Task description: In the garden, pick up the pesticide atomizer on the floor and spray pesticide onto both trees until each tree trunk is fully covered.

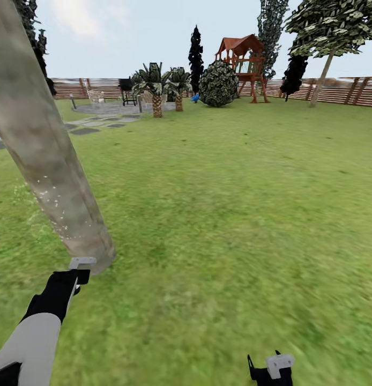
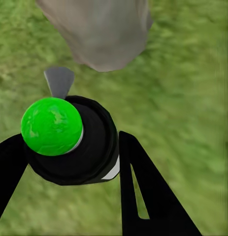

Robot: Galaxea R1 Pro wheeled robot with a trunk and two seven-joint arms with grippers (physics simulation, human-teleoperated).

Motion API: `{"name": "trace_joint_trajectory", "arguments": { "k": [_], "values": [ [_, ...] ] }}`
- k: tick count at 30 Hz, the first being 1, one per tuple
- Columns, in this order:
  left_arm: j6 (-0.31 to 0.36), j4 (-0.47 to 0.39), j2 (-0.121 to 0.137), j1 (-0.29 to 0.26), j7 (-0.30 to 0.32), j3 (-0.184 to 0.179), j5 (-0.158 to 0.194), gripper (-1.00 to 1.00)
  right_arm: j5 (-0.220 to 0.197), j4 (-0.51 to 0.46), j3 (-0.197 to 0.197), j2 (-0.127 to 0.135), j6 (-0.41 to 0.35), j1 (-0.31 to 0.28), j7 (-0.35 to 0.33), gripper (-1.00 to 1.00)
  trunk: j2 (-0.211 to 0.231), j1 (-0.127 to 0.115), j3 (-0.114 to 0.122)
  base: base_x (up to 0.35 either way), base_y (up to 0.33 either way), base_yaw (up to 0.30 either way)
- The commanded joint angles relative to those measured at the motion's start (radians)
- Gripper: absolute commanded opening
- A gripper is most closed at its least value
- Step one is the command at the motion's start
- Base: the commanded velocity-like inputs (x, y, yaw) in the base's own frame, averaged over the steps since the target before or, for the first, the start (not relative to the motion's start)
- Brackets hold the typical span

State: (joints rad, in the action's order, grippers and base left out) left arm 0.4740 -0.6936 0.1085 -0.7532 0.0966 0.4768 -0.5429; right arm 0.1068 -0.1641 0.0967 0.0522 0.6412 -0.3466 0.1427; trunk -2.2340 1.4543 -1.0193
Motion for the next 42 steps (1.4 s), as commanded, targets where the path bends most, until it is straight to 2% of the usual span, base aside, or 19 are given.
{"name": "trace_joint_trajectory", "arguments": {
  "k": [1,6,23,34,42],
  "values": [
    [0.000,-0.001,0.001,0.000,-0.007,0.000,0.000,-1.00,0.000,0.000,0.000,-0.001,0.000,0.000,0.000,1.00,0.000,0.000,0.000,0.174,-0.244,0.193],
    [0.000,0.000,0.000,0.000,-0.028,-0.001,0.001,-1.00,-0.001,0.000,0.000,-0.002,0.000,0.000,0.000,1.00,0.000,0.000,0.000,0.174,-0.244,0.262],
    [0.000,0.000,0.000,0.000,-0.029,0.000,0.000,-1.00,0.001,0.000,0.000,-0.003,-0.001,0.000,-0.001,1.00,0.000,0.000,0.000,0.178,-0.241,0.274],
    [0.000,0.000,0.000,0.000,-0.029,0.000,0.001,-1.00,0.001,0.000,0.000,-0.003,0.000,0.000,0.000,1.00,0.000,0.000,0.000,0.201,-0.226,0.031],
    [0.002,0.000,0.000,0.000,-0.029,0.000,0.000,-1.00,0.001,0.000,0.000,-0.003,-0.001,0.000,0.000,1.00,0.000,0.000,0.000,0.228,-0.206,0.253]
  ]
}}
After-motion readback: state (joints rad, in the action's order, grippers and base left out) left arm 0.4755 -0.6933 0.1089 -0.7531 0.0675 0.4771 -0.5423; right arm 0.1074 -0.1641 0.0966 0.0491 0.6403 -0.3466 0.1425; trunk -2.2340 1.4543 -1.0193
